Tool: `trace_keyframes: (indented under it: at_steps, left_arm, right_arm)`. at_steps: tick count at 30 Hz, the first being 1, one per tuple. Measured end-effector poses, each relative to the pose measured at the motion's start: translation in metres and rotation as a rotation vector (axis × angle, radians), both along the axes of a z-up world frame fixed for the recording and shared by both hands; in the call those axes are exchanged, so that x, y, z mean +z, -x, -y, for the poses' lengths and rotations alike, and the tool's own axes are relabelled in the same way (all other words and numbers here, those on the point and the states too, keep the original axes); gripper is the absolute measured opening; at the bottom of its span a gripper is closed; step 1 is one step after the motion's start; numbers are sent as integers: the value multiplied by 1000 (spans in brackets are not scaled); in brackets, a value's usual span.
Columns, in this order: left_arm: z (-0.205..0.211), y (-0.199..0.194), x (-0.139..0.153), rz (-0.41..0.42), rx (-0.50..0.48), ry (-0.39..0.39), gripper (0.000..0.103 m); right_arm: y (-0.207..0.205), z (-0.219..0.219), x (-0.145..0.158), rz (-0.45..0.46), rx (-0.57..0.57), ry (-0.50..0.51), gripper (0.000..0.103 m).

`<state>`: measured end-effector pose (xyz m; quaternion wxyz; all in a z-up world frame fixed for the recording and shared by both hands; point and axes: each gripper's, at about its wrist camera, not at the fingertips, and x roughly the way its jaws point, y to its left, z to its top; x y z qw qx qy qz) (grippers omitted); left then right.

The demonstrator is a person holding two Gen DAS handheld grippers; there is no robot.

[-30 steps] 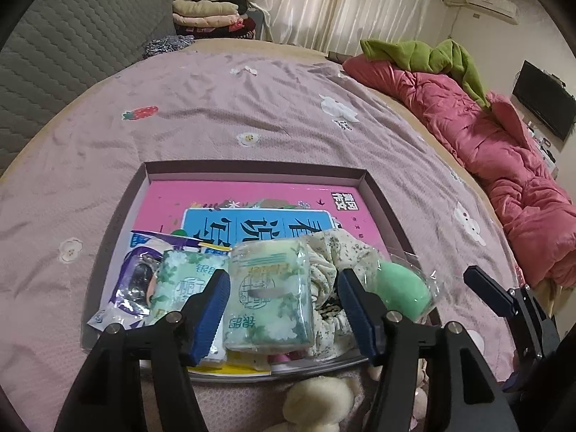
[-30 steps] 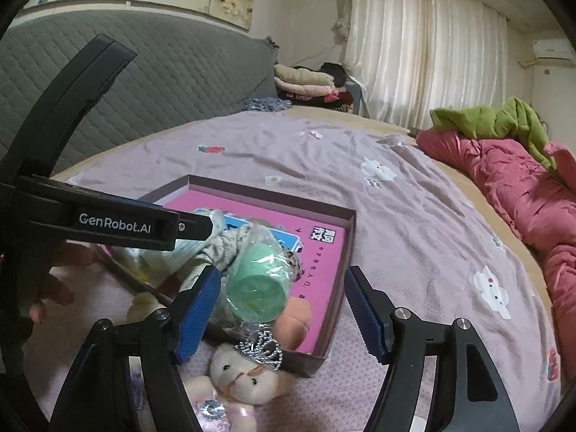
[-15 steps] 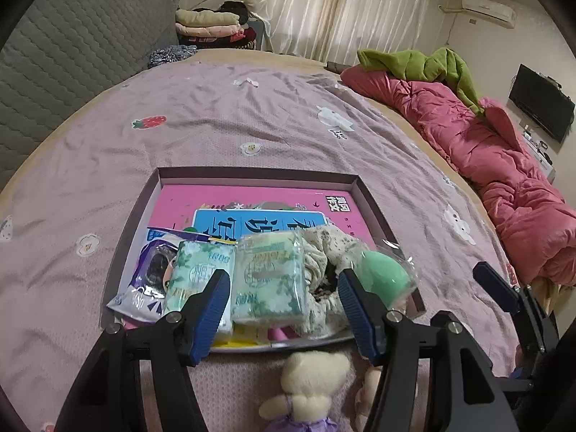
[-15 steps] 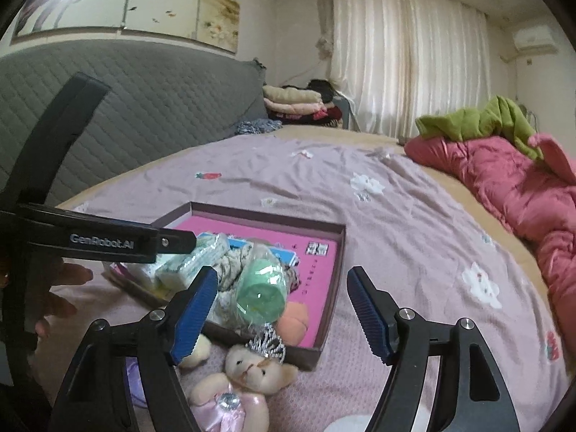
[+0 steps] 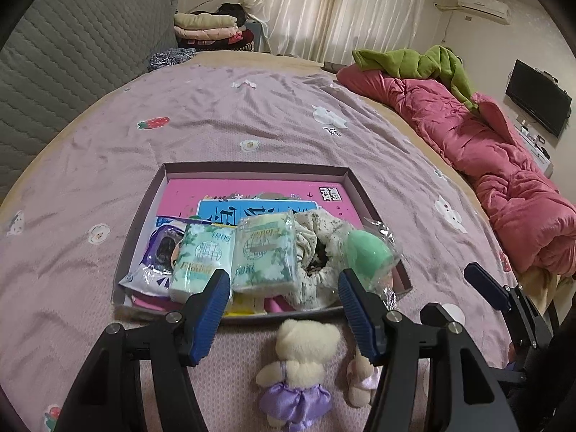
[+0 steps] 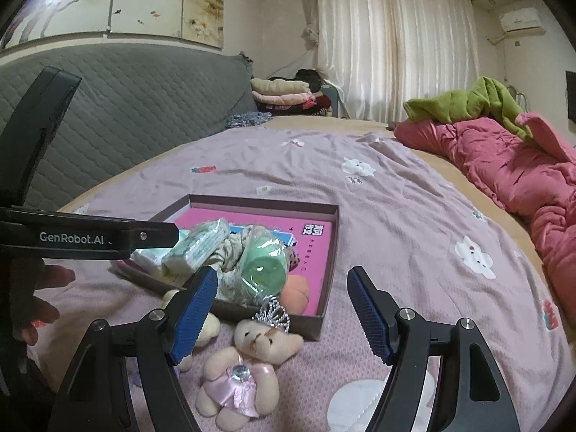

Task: Organize soft objects
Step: 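Lower the tissue pack into the box with left tool while right tool releases the sponge inside, then withdraw both tools from the box toward the two teddy bears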

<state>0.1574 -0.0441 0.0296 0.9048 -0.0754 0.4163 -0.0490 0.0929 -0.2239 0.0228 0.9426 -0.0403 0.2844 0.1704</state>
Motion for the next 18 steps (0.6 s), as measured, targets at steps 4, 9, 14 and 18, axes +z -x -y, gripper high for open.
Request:
trace_keyframes:
  at_steps: [4, 9, 14, 18]
  left_arm:
    - [-3, 9, 1, -1, 5, -3, 62]
    - [-9, 17, 4, 4, 15, -5, 62]
    - [-13, 24, 6, 6, 22, -5, 62]
    - [-13, 29, 7, 10, 23, -5, 62]
  right_arm:
    - [8, -3, 1, 2, 7, 12, 76]
    - [13, -3, 2, 5, 8, 14, 76]
    - [20, -5, 4, 3, 13, 23, 76]
    - [26, -7, 4, -4, 10, 32, 76]
